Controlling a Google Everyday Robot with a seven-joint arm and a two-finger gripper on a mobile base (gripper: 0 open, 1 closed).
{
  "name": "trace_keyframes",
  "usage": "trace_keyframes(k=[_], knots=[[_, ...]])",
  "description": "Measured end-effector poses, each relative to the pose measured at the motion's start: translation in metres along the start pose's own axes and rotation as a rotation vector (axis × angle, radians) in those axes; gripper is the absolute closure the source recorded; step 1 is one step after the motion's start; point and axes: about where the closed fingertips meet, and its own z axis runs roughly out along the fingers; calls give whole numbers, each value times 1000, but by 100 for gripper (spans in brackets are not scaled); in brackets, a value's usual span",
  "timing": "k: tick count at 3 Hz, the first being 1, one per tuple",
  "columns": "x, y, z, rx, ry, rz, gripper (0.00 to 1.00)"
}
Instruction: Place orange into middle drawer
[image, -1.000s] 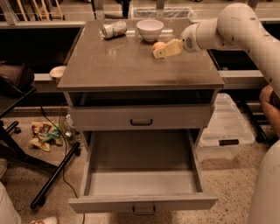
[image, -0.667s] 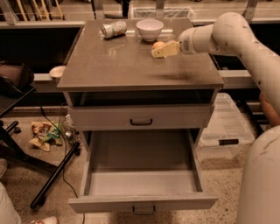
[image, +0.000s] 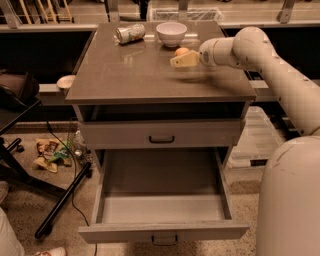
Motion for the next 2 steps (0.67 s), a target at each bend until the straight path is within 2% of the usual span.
trace_keyframes(k=[2], knots=[[5,1,31,14,-15,10,0]])
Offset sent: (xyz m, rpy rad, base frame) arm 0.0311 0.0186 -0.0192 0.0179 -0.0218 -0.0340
